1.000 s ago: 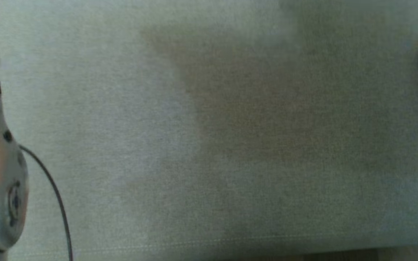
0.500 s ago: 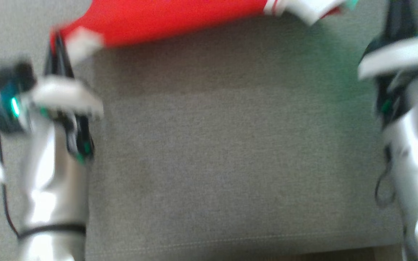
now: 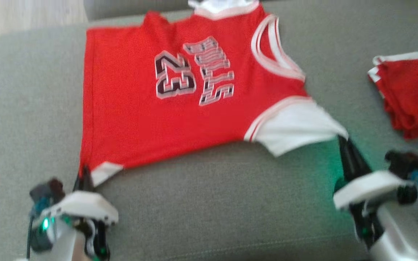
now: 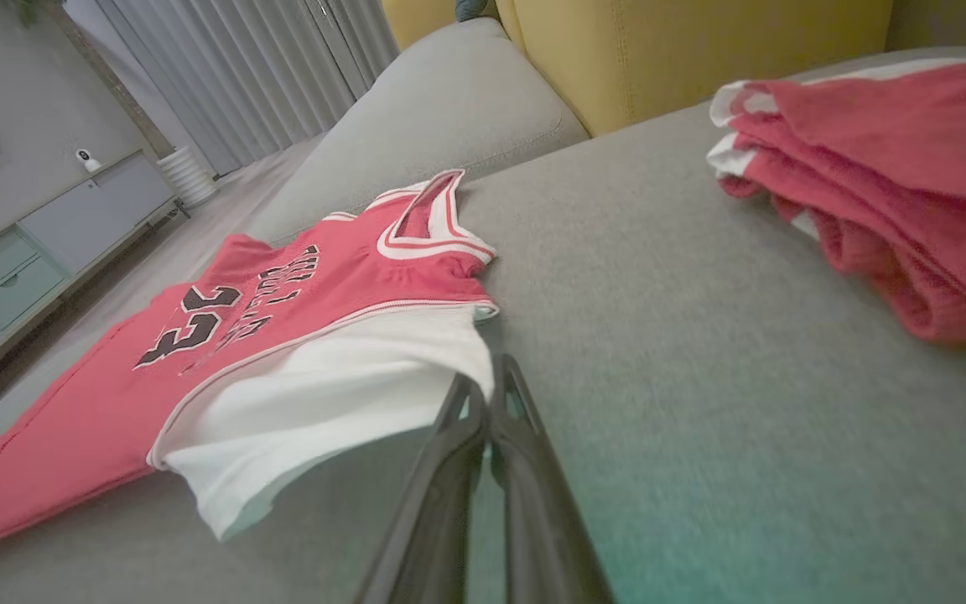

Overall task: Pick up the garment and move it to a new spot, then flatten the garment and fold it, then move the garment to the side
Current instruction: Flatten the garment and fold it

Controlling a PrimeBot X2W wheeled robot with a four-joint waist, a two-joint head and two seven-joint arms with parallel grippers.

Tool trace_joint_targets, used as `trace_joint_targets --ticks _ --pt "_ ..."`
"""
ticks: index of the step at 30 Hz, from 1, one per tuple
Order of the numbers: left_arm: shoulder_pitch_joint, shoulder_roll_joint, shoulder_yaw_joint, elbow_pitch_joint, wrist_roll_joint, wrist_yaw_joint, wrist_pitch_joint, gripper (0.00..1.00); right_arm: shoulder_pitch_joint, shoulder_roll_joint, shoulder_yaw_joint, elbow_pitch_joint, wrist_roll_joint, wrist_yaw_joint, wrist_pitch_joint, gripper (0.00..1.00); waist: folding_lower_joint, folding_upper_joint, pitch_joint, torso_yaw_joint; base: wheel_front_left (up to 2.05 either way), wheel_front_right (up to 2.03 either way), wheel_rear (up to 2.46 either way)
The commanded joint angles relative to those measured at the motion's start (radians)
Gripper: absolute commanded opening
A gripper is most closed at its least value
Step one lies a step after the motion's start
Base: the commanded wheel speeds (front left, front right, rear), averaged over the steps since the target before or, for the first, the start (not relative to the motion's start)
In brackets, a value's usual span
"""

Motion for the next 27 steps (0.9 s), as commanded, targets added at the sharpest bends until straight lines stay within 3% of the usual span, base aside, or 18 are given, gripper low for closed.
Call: trace_joint_targets --ticks 1,8,15,21,27 --pt "0.016 0.027 0.030 -0.032 -0.015 0.019 -0.005 0.00 0.016 -0.023 0.014 -0.035 0.005 0.006 0.003 0.00 0.0001 0.0000 -0.050 -0.008 0.00 0.00 0.00" --pt "0.153 0.027 0.018 -0.089 -0.061 0.046 -0.005 0.00 0.180 -0.024 0.019 -0.119 0.005 0.006 0.073 0.00 0.0001 0.0000 -0.121 -0.022 0.00 0.00 0.00" --pt "0.212 0.027 -0.001 -0.158 -0.070 0.055 -0.005 0.00 0.275 -0.029 -0.057 -0.258 -0.006 0.006 0.136 0.00 0.0001 0.0000 -0.127 -0.014 0.00 0.00 0.00" --pt "0.149 0.027 -0.040 -0.247 -0.061 0.035 -0.005 0.00 0.231 -0.014 -0.107 -0.351 -0.045 0.006 0.153 0.00 0.0001 0.0000 -0.083 0.021 0.00 0.00 0.00" --pt "0.038 0.027 -0.074 -0.261 -0.036 0.034 -0.005 0.00 0.082 -0.009 -0.119 -0.326 -0.097 0.006 0.164 0.00 0.0001 0.0000 -0.018 0.056 0.00 0.00 0.00"
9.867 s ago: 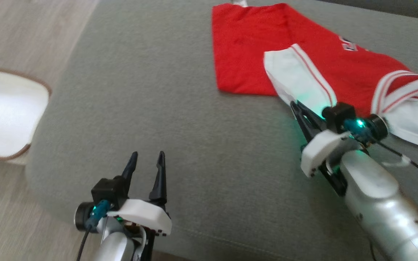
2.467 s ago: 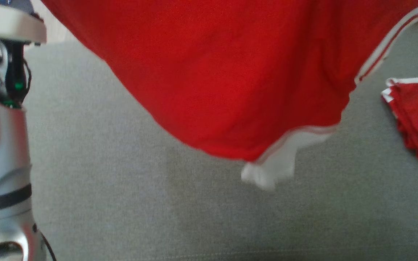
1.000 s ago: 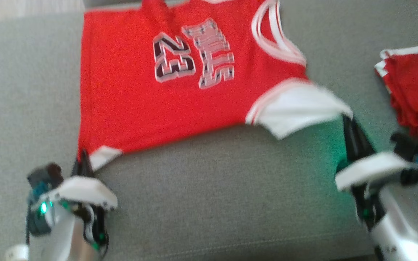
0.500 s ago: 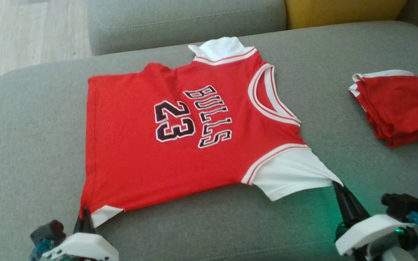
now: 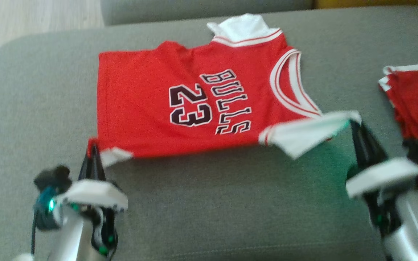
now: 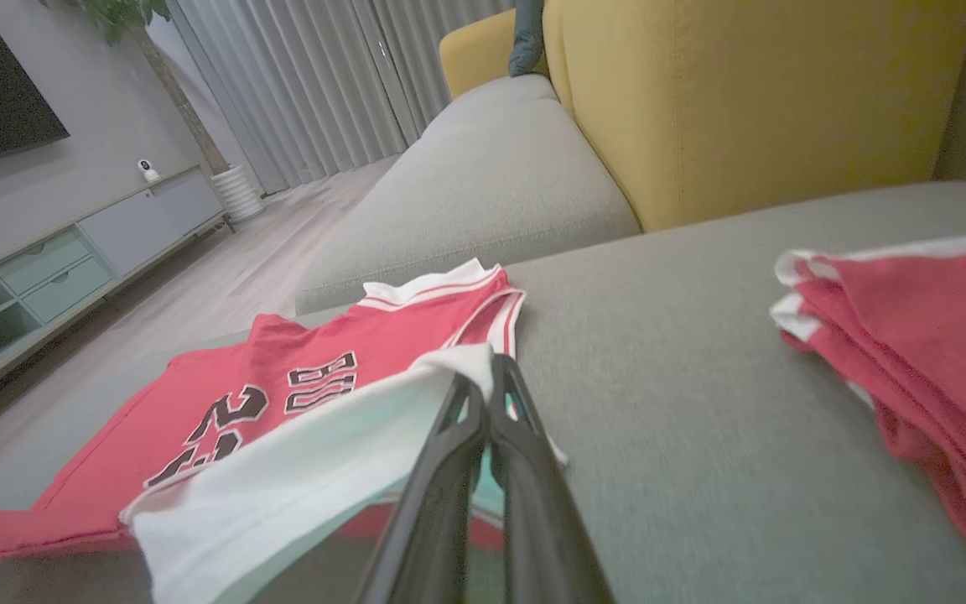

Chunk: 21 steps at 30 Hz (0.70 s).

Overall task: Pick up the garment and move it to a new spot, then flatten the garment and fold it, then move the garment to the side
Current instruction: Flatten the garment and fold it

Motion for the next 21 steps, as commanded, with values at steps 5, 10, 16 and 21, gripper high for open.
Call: trace_joint_targets --ticks 5,10,16,21 --pt "-0.169 0.019 -0.012 0.038 0.065 -0.015 -0.006 0.00 -0.218 -0.013 0.042 0.079 -0.046 0.006 -0.036 0.00 0.0001 0.0000 0.106 0.044 0.00 0.00 0.00" --pt "-0.258 0.019 -0.029 0.106 0.069 -0.017 -0.006 0.00 -0.347 -0.014 0.065 0.211 -0.056 0.006 -0.075 0.00 0.0001 0.0000 0.161 0.058 0.00 0.00 0.00" --pt "-0.348 0.019 -0.016 0.169 0.068 0.007 -0.006 0.00 -0.480 0.003 0.053 0.379 -0.096 0.006 -0.140 0.00 0.0001 0.0000 0.207 0.066 0.00 0.00 0.00" --pt "-0.392 0.019 -0.003 0.187 0.080 0.003 -0.006 0.39 -0.547 0.029 0.053 0.490 -0.126 0.006 -0.171 0.00 0.0001 0.0000 0.226 0.069 0.00 0.00 0.00"
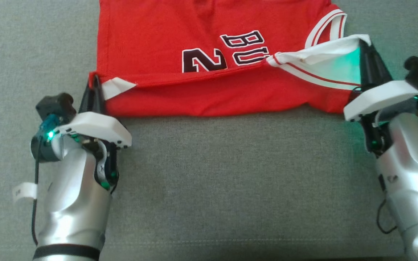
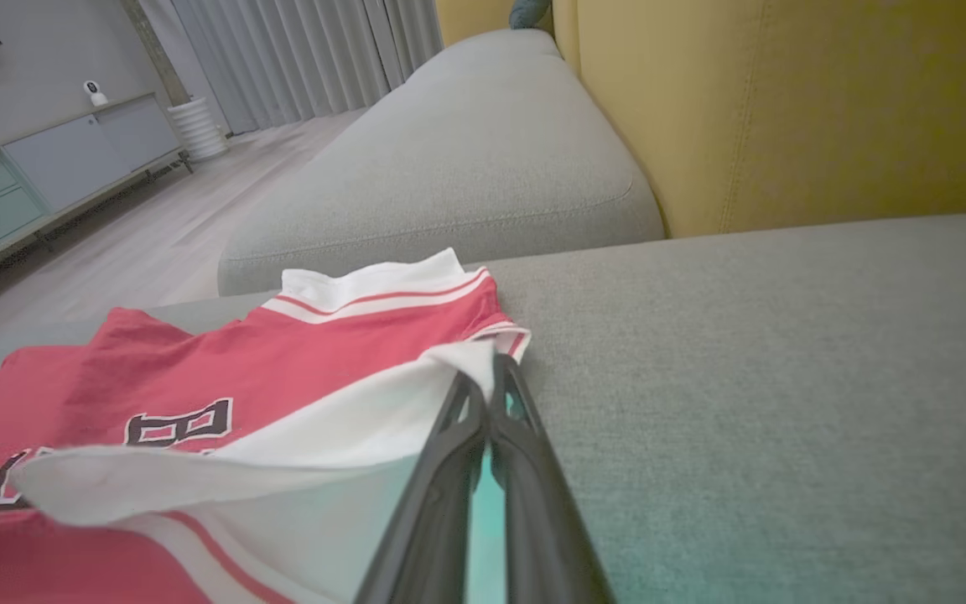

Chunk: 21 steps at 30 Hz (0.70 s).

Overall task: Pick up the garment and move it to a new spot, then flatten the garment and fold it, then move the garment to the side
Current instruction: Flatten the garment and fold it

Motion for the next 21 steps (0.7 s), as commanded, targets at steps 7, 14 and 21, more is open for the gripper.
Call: trace_joint_targets --ticks 7,14,21 --pt "0.053 0.023 0.047 -0.113 -0.022 0.016 -0.006 1.00 0.014 0.022 -0.039 -0.046 -0.026 0.006 -0.030 1.00 -0.0002 0.0000 -0.006 0.004 0.00 0.00 0.00" --pt "0.190 0.023 0.020 -0.177 -0.069 0.040 -0.006 1.00 0.209 0.067 -0.091 -0.144 -0.043 0.006 -0.031 1.00 -0.0002 0.0000 -0.040 0.008 0.00 0.00 0.00" --pt "0.231 0.023 -0.009 -0.179 -0.078 0.049 -0.006 1.00 0.270 0.103 -0.119 -0.120 -0.055 0.006 -0.031 1.00 -0.0002 0.0000 -0.057 0.012 0.00 0.00 0.00"
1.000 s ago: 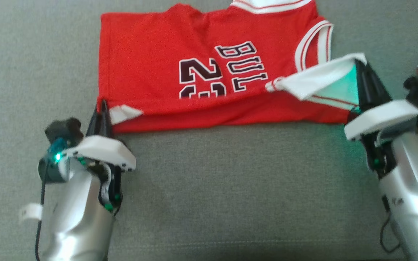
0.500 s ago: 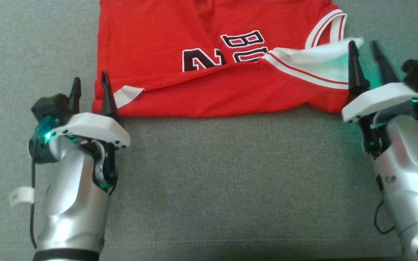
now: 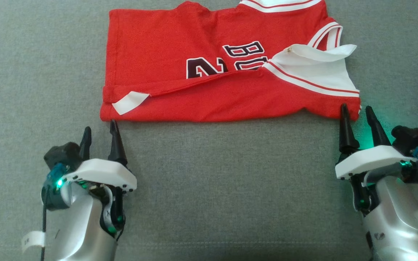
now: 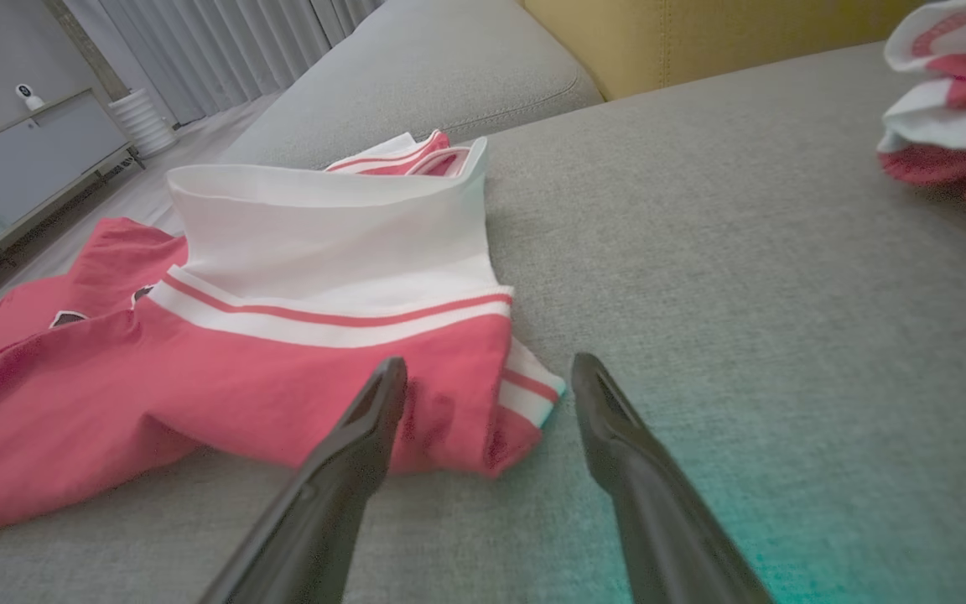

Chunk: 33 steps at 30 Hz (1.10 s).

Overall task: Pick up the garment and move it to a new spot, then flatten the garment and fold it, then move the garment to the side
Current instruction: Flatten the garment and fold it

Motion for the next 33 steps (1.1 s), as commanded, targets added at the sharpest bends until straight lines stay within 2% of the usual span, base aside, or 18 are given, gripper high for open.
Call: trace_joint_targets --ticks 1,5,6,7,8,9,10,20,25,33 --pt "-0.010 0.021 0.020 -0.024 0.001 0.003 -0.005 1.00 -0.026 0.014 0.011 -0.020 -0.012 0.006 -0.011 1.00 0.0000 0.0000 -0.001 0.004 0.00 0.00 0.00" --pt "-0.019 0.021 0.013 -0.008 -0.001 -0.011 -0.005 1.00 -0.042 0.023 0.007 0.029 -0.027 0.006 -0.011 1.00 0.0000 0.0000 0.000 0.012 0.00 0.00 0.00" --pt "-0.020 0.021 0.012 0.003 -0.007 -0.014 -0.005 1.00 -0.048 0.024 0.010 0.044 -0.029 0.006 -0.011 0.96 0.0000 0.0000 0.000 0.013 0.00 0.00 0.00" --pt "-0.020 0.021 0.012 0.003 -0.007 -0.014 -0.005 1.00 -0.048 0.024 0.010 0.044 -0.029 0.006 -0.011 0.96 0.0000 0.0000 0.000 0.013 0.00 0.00 0.00" --pt "-0.023 0.021 0.009 0.015 -0.012 -0.019 -0.005 1.00 -0.055 0.025 0.012 0.055 -0.031 0.006 -0.011 0.86 0.0000 0.0000 0.000 0.014 0.00 0.00 0.00" --pt "-0.028 0.021 0.008 0.024 -0.015 -0.023 -0.005 1.00 -0.061 0.026 0.015 0.065 -0.034 0.006 -0.011 0.47 0.0000 0.0000 0.002 0.015 0.00 0.00 0.00" --pt "-0.037 0.021 0.008 0.040 -0.023 -0.033 -0.005 1.00 -0.073 0.027 0.023 0.083 -0.037 0.006 -0.011 0.01 0.0000 0.0000 0.005 0.015 0.00 0.00 0.00" --pt "-0.075 0.021 0.043 0.036 -0.083 -0.089 -0.005 1.00 -0.101 0.030 0.051 0.083 -0.035 0.006 -0.011 0.00 0.0000 0.0000 0.021 -0.002 0.00 0.00 0.00" --pt "-0.083 0.021 0.057 0.034 -0.093 -0.086 -0.005 1.00 -0.106 0.033 0.065 0.070 -0.029 0.006 -0.011 0.00 0.0000 0.0000 0.031 -0.015 0.00 0.00 0.00" --pt "-0.070 0.021 0.099 -0.049 -0.115 -0.088 -0.005 1.00 -0.115 0.033 0.077 0.056 -0.018 0.006 -0.011 0.00 0.0000 0.0000 0.042 -0.030 0.00 0.00 0.00"
